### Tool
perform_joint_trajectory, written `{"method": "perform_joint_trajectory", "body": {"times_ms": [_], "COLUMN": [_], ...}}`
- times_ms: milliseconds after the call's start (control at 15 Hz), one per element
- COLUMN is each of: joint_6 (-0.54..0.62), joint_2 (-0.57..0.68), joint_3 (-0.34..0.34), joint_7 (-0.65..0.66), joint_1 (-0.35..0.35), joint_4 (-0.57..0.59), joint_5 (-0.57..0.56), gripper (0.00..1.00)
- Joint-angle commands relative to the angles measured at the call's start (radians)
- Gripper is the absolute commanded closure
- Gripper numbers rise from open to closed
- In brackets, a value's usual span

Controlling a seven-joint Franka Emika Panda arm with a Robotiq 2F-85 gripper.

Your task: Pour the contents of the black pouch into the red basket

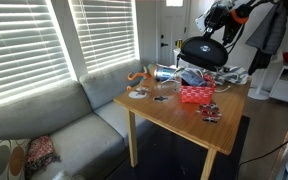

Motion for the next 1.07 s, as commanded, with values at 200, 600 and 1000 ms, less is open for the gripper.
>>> {"method": "perform_joint_trajectory", "body": {"times_ms": [200, 600, 1000], "joint_6": [-0.161, -0.115, -0.108], "joint_2": [0.144, 0.156, 0.177], "joint_3": [0.026, 0.048, 0.055], "joint_7": [0.015, -0.002, 0.008], "joint_1": [-0.087, -0.100, -0.099], "joint_4": [0.090, 0.072, 0.078], "joint_5": [0.128, 0.106, 0.111], "gripper": [0.99, 0.97, 0.99]}}
